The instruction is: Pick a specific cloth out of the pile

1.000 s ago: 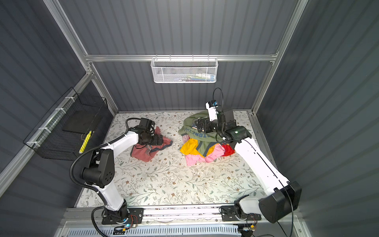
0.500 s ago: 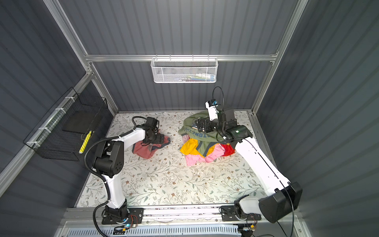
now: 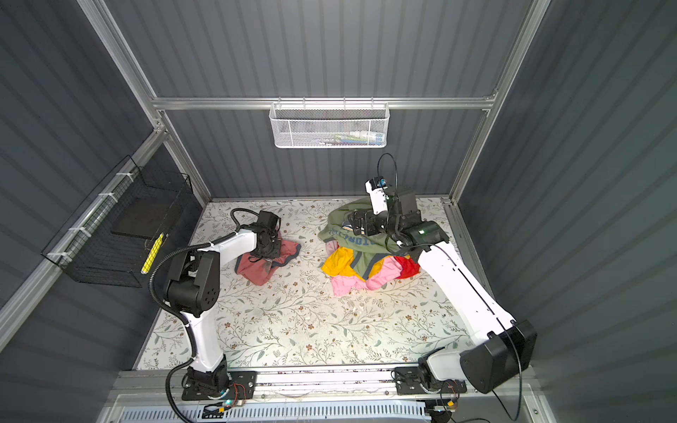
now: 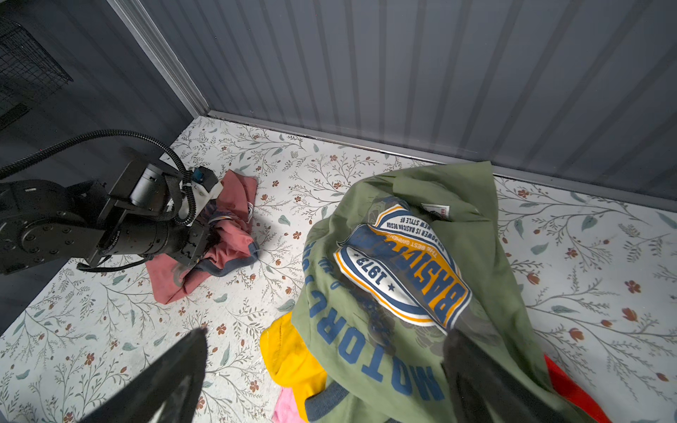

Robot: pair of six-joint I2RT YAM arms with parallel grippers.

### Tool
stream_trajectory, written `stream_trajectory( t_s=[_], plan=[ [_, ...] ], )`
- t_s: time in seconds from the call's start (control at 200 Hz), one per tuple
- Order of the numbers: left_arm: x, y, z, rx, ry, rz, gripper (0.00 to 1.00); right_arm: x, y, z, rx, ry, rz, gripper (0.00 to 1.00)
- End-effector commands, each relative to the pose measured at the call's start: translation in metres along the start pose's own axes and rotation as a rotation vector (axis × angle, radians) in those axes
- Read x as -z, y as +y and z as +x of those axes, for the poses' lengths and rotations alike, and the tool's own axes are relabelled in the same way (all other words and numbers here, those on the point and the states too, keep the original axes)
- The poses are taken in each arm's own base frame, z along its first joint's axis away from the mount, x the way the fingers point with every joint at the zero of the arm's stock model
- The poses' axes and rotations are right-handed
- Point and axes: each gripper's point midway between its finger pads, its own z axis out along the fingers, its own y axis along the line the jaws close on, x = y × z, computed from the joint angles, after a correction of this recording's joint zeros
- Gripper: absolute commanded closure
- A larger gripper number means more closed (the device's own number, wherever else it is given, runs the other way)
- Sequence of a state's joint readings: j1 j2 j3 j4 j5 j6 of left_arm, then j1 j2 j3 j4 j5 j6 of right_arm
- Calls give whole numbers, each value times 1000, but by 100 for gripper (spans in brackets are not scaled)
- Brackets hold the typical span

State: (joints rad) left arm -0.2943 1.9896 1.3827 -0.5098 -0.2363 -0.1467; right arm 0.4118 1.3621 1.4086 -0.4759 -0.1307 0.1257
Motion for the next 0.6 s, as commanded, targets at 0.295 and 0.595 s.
stream_trajectory(
  t_s=[0.295, 0.595],
  plan=[
    [49, -2, -16, -56, -85, 38, 100, 14, 12, -7, 28, -51, -69, 1],
    [105, 5, -56, -59, -235, 38, 100, 13, 28, -3, 25, -36, -165, 1]
  ],
)
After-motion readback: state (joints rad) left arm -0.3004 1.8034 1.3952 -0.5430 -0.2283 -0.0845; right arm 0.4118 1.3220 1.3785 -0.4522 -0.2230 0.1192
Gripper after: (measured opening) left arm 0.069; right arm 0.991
